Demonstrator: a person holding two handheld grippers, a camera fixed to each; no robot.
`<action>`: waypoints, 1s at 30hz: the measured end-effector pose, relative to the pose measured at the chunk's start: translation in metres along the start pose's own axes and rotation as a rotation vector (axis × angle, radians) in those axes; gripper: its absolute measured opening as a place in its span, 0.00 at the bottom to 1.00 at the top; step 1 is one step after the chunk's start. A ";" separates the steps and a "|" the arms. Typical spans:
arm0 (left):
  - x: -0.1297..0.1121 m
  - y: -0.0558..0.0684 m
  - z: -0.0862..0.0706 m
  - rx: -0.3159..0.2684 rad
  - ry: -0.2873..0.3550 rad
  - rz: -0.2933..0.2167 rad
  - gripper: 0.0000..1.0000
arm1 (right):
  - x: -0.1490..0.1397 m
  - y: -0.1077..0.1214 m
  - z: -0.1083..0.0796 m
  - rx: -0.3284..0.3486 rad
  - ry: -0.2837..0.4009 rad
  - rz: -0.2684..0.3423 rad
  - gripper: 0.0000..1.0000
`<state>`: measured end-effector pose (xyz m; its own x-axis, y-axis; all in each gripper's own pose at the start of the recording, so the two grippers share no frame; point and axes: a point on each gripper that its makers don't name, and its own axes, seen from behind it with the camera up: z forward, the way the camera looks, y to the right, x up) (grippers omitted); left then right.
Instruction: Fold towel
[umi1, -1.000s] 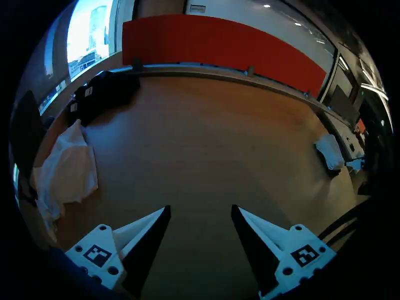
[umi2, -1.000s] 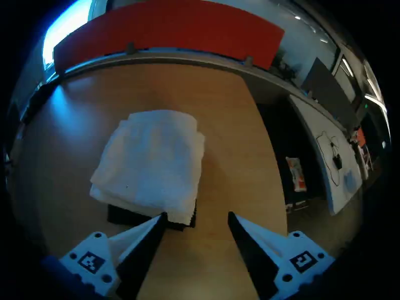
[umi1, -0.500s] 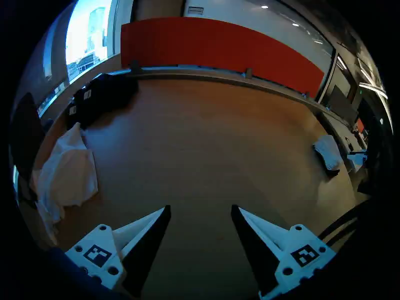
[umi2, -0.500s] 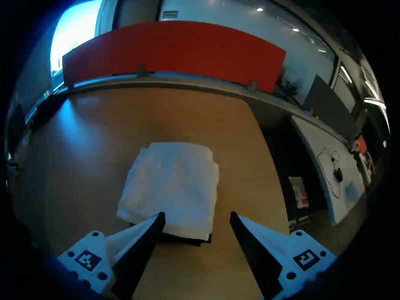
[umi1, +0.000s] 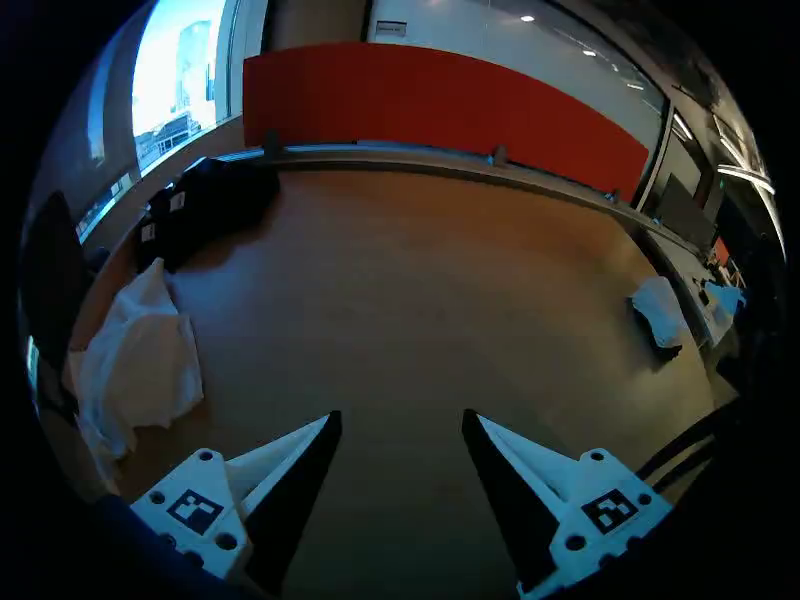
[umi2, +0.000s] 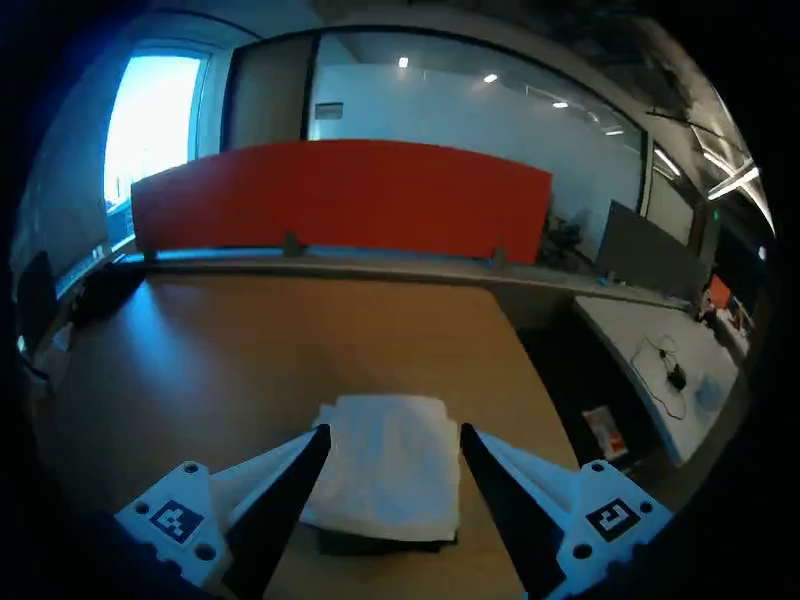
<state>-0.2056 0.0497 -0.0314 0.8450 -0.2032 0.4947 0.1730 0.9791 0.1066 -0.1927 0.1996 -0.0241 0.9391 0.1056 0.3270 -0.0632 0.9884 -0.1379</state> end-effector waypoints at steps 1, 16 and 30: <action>0.001 0.000 0.001 0.000 0.001 0.001 0.89 | 0.006 -0.002 0.000 -0.004 0.026 0.008 1.00; 0.028 0.000 0.009 0.005 0.063 -0.007 0.89 | 0.045 -0.016 -0.007 -0.034 0.196 0.031 1.00; 0.108 -0.023 0.006 0.073 0.289 -0.025 0.89 | 0.083 -0.052 -0.023 -0.003 0.268 0.041 1.00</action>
<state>-0.1209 0.0052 0.0248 0.9518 -0.2072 0.2263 0.1676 0.9689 0.1823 -0.1034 0.1541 -0.0112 0.9917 0.1124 0.0620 -0.1022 0.9836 -0.1486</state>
